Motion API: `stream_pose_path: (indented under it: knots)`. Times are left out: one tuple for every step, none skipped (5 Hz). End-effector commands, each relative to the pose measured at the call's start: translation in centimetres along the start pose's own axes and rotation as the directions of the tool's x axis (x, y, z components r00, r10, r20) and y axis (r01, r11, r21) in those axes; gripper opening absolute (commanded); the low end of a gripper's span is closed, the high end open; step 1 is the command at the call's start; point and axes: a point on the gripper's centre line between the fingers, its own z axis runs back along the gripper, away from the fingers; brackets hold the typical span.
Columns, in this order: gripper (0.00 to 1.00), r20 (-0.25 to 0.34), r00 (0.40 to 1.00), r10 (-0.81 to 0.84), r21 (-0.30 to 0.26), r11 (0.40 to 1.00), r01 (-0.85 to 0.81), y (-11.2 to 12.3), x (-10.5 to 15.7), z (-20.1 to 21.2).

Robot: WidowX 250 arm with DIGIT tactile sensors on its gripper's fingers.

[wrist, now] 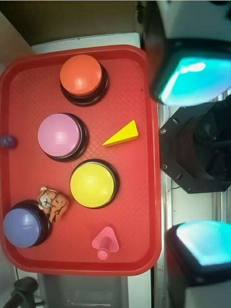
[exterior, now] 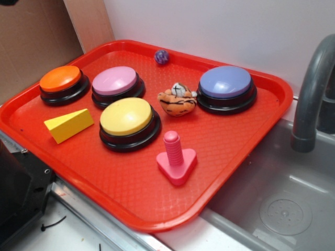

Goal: Push the orange button.

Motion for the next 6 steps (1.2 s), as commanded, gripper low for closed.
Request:
stream_pose_path:
  knots:
    - [1.0,0.0,1.0,0.0,0.0,1.0,0.0,0.0,0.0,0.0]
    - [1.0,-0.081,0.966,0.244,0.096,0.967,-0.236,4.6,3.8,-4.7]
    - [1.0,-0.028,0.881,0.473,0.176,0.869,-0.462,8.2,5.0,-7.3]
    - [1.0,0.028,0.797,0.604,0.191,0.779,-0.597,11.2,4.6,-9.5]
    - [1.0,0.096,0.77,0.631,0.167,0.752,-0.637,13.3,4.4,-11.0]
    - [1.0,0.101,0.789,0.606,0.16,0.773,-0.614,15.1,5.3,-12.7]
